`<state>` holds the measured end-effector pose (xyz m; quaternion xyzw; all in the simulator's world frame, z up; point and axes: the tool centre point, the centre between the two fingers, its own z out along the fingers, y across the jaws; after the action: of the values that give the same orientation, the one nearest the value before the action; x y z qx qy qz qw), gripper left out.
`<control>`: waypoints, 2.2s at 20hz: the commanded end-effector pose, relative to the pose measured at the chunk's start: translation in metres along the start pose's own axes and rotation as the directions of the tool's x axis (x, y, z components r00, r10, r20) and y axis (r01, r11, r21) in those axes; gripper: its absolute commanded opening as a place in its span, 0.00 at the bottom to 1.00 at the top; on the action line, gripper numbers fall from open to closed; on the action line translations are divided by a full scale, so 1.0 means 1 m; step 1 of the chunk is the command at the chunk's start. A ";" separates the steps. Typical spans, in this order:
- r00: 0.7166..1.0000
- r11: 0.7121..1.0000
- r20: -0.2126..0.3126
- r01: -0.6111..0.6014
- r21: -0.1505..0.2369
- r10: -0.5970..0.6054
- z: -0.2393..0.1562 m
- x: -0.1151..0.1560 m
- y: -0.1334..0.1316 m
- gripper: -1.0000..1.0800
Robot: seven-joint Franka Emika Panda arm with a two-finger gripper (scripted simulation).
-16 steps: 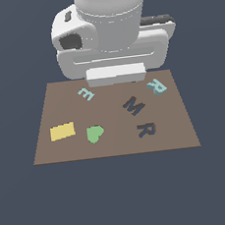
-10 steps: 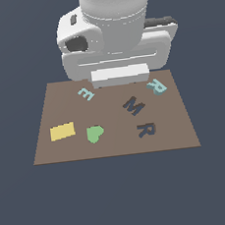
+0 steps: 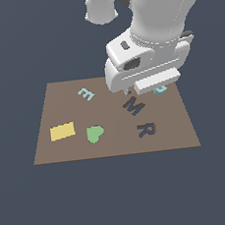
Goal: Insert a designated object into the corresponding slot on a board.
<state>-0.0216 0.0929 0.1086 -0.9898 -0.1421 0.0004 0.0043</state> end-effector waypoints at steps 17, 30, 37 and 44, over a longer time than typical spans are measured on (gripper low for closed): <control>0.961 0.961 0.003 0.275 -0.006 -0.275 0.060 -0.018 -0.079 0.96; 0.959 0.959 0.003 0.282 -0.008 -0.282 0.079 -0.020 -0.080 0.00; 0.959 0.959 0.002 0.283 -0.008 -0.283 0.079 -0.019 -0.081 0.00; 0.951 0.951 0.003 0.310 -0.008 -0.310 0.078 -0.018 -0.076 0.00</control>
<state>-0.0615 0.1632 0.0307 -0.9565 -0.2917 -0.0002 0.0002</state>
